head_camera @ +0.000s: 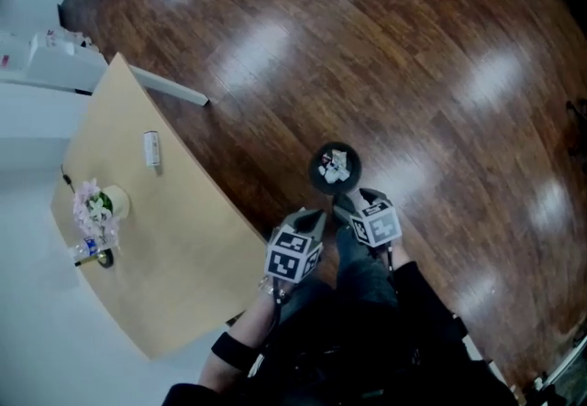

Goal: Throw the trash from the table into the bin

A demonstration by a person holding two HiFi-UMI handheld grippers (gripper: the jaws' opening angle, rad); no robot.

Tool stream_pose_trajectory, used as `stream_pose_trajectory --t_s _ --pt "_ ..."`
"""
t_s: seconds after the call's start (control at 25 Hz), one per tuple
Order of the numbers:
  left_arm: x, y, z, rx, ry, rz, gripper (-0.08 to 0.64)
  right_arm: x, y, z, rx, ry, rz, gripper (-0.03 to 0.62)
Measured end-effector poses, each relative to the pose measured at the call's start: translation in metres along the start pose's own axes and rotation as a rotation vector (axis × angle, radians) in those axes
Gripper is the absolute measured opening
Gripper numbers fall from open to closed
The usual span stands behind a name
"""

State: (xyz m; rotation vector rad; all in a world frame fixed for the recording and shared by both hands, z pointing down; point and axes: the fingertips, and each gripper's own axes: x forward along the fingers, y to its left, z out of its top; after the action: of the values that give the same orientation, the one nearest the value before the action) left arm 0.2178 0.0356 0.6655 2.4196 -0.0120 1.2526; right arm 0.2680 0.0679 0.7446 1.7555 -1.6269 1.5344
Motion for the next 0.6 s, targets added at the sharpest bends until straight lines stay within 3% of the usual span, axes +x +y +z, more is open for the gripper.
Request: stream_pose_trajectory --t_s 0.24,0.6 --pt "-0.044 -0.011 -0.008 0.045 -0.034 -0.018 0.0 -0.048 0.041 0.01 0.003 -0.082 0.019 0.356" --pt "-0.096 0.006 -0.029 -0.078 -0.068 0.144 0.002 -0.07 0.103 0.024 -0.159 -0.081 0.109 0.356"
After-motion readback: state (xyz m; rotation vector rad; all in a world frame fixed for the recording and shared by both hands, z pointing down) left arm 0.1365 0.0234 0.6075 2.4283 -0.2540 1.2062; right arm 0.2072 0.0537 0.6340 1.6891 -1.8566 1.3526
